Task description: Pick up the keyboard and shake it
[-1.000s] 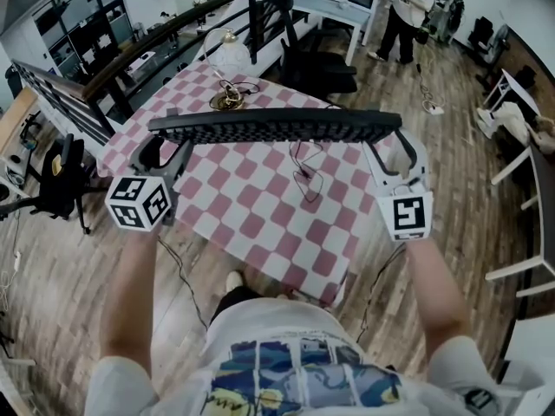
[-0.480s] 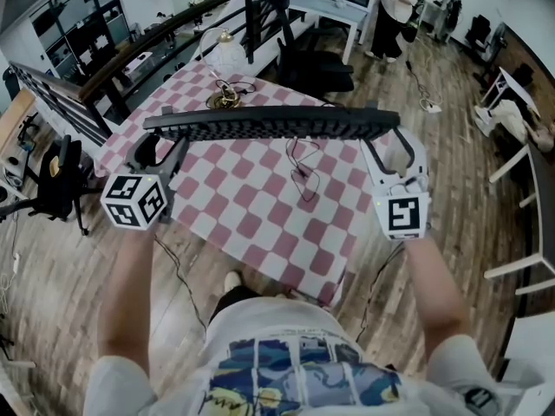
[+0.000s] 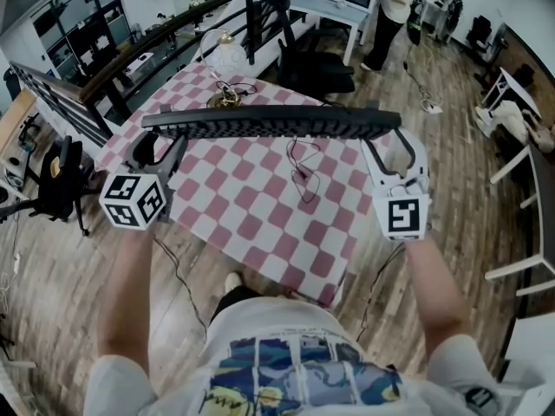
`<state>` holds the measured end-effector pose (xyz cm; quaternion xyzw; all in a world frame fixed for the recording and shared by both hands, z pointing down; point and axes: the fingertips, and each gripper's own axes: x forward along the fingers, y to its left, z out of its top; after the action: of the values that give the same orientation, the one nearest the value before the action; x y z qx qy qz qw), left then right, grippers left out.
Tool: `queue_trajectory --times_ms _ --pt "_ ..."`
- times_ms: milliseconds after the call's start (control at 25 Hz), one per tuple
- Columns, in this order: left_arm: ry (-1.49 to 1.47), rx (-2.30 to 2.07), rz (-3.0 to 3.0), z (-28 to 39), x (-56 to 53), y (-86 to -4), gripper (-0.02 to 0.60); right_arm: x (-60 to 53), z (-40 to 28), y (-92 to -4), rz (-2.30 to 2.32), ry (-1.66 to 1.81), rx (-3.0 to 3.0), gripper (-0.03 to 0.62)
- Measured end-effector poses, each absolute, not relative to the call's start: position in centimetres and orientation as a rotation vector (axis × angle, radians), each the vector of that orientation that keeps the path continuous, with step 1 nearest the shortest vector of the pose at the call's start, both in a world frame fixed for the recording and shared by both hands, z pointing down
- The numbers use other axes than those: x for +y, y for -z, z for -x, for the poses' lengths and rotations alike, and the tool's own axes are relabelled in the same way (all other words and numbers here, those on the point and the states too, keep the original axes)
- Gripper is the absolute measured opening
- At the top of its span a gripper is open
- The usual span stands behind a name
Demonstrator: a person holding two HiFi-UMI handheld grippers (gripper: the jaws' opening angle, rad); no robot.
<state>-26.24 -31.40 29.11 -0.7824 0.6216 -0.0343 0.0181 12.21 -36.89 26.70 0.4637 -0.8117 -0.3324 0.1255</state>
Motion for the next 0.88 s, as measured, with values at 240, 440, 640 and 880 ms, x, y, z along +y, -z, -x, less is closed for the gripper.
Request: queue_trajectory --times_ms 240,440,640,880 --pt "0.096 1.917 2.423 26.1 -31.7 -28.9 0.265 -37.1 -12.5 -26.6 -1.36 0.974 -2.36 0.239" --pt "0.097 1.907 2.418 25.9 -31.9 -28.9 0.265 -37.3 -12.6 -26.6 -1.36 0.979 -2.353 0.239" --pt "0.1 1.895 2.418 25.8 -32.3 -28.7 0.265 -37.5 -12.8 -26.5 -1.371 0.982 -2.354 0.239" --pt "0.102 1.884 2.414 25.3 -32.6 -28.6 0.265 -37.6 -13.3 -26.7 -1.38 0.978 -2.346 0.239"
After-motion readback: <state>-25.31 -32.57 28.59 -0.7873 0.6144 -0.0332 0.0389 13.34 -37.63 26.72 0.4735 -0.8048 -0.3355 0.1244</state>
